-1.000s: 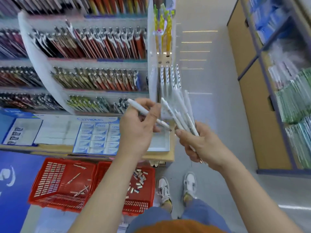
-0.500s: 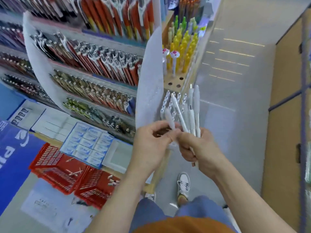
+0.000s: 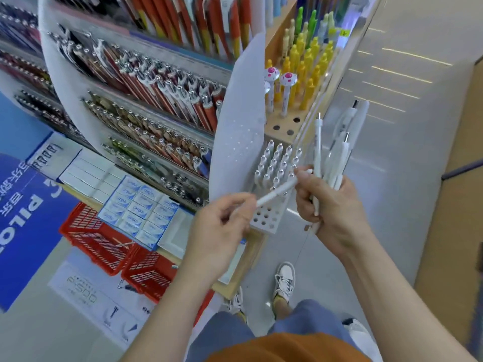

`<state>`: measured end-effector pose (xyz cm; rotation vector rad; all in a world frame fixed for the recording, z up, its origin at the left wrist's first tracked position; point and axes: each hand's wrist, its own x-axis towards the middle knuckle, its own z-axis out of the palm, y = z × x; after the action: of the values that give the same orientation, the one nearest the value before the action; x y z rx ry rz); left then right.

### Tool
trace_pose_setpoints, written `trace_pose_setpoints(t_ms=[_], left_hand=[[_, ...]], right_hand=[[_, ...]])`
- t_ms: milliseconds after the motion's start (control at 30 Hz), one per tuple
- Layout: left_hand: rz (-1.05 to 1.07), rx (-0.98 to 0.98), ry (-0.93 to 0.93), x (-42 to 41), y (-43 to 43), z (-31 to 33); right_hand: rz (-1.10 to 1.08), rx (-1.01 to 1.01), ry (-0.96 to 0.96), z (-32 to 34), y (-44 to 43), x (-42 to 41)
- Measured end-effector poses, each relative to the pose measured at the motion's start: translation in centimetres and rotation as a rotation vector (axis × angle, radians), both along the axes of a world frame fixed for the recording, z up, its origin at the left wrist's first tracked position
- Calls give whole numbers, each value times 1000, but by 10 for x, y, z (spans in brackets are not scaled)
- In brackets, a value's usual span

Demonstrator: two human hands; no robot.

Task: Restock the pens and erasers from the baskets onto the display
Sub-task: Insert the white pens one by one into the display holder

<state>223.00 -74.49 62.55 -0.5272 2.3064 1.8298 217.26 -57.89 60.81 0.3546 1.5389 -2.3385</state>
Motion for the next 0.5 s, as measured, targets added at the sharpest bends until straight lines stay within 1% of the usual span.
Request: trace_pose_setpoints(t_ms=[67, 233, 267, 333, 433, 500], left_hand=[[174, 150, -23, 2, -3, 4], [311, 268, 81, 12, 3, 16], [333, 246, 109, 13, 4, 20], [362, 106, 176, 13, 7, 27], [358, -161, 283, 13, 6, 35], [254, -449, 390, 14, 1, 37]], right_hand=[[31, -6, -13, -4, 3, -2], [203, 41, 13, -20, 12, 1], [242, 62, 26, -22, 13, 2], [290, 102, 38, -25, 15, 3], [228, 156, 24, -29, 20, 2], [174, 181, 12, -31, 25, 0]])
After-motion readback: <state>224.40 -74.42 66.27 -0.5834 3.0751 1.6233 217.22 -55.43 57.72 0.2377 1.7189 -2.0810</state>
